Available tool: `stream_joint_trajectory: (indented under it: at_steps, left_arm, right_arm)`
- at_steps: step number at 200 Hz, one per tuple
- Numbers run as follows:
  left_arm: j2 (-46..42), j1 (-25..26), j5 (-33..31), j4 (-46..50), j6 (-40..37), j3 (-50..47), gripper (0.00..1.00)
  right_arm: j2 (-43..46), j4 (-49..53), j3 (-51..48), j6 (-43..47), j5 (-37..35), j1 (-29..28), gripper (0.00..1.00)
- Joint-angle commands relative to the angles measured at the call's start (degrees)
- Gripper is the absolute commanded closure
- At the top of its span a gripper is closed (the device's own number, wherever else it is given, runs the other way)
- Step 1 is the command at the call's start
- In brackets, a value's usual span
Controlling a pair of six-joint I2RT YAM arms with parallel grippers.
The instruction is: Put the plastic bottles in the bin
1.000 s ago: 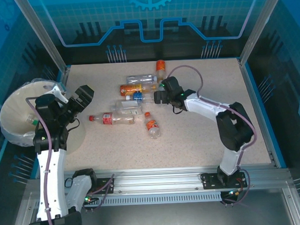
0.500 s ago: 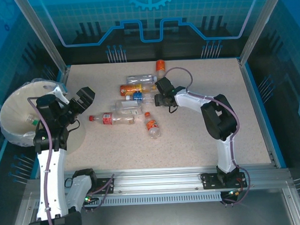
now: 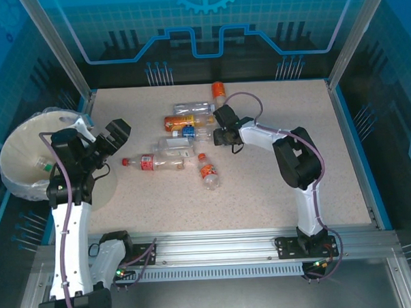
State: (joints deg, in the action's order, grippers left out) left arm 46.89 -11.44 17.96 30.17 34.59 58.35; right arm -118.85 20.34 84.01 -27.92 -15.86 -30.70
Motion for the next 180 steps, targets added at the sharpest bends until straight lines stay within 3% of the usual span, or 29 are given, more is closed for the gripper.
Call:
stream_joint_trajectory:
  at_steps: [1,56,89,120,180]
  left_arm:
    - [0.91,0.35,-0.81,1.61,2.43,-0.05,0.01]
    - [3.12,3.47,5.49,-3.82,5.20,-1.39,0.01]
    - [6.32,10.06,4.86,-6.70,6.35,-0.98,0.01]
    - [10.40,18.36,-0.35,-6.99,3.63,1.48,0.01]
    - [17.33,28.26,3.32,-20.37,4.63,0.99,0.01]
  right_arm:
    - [5.43,-2.10,-3.41,1.03,-0.41,0.35,0.45]
    - [19.14,-10.48,-16.10,1.52,4.70,-0.14,0.55]
    - [27.25,-15.52,-22.65,1.77,10.40,-0.70,0.57]
    - [34.01,-21.77,-27.79,1.20,17.02,-0.85,0.58]
    - [41.26,-29.65,-31.60,-0.71,29.97,-0.91,0.58]
